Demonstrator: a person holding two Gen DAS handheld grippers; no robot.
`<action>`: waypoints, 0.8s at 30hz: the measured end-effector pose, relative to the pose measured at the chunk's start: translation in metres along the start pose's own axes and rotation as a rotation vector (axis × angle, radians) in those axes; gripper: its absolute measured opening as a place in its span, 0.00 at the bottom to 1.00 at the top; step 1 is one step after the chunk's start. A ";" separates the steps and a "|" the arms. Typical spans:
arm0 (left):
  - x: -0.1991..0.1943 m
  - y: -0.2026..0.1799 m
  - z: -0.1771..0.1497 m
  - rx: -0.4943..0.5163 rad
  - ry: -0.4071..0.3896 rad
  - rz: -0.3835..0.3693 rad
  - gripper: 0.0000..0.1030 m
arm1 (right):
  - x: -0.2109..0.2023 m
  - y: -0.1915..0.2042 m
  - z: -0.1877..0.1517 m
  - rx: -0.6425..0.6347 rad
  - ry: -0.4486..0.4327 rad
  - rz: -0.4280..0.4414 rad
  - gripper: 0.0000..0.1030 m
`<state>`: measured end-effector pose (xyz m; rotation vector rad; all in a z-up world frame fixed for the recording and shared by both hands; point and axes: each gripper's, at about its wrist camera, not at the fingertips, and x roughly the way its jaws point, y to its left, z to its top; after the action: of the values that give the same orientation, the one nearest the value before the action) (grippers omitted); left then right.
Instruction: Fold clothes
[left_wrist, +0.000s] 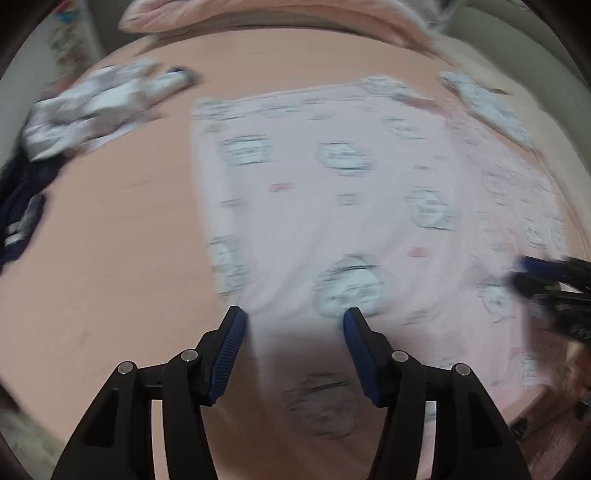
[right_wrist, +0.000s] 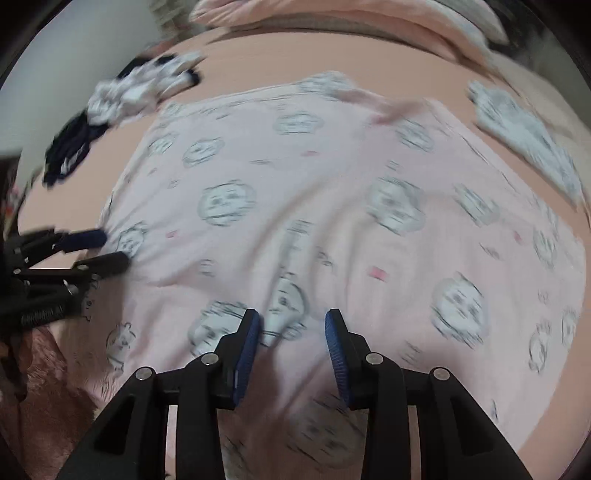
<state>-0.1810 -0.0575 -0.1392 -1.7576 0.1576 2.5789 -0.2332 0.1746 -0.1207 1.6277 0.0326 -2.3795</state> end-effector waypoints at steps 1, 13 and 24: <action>-0.002 0.005 -0.001 -0.015 0.002 0.063 0.52 | -0.004 -0.003 -0.001 0.022 -0.006 -0.007 0.34; -0.016 -0.027 -0.044 0.002 0.002 -0.030 0.53 | 0.002 0.053 -0.017 -0.091 0.011 0.024 0.35; -0.034 -0.054 -0.066 0.013 -0.012 -0.095 0.51 | -0.017 0.071 -0.032 -0.066 -0.060 0.066 0.38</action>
<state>-0.1032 -0.0090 -0.1359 -1.7008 0.0882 2.5157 -0.1823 0.1142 -0.1076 1.5041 0.0447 -2.3502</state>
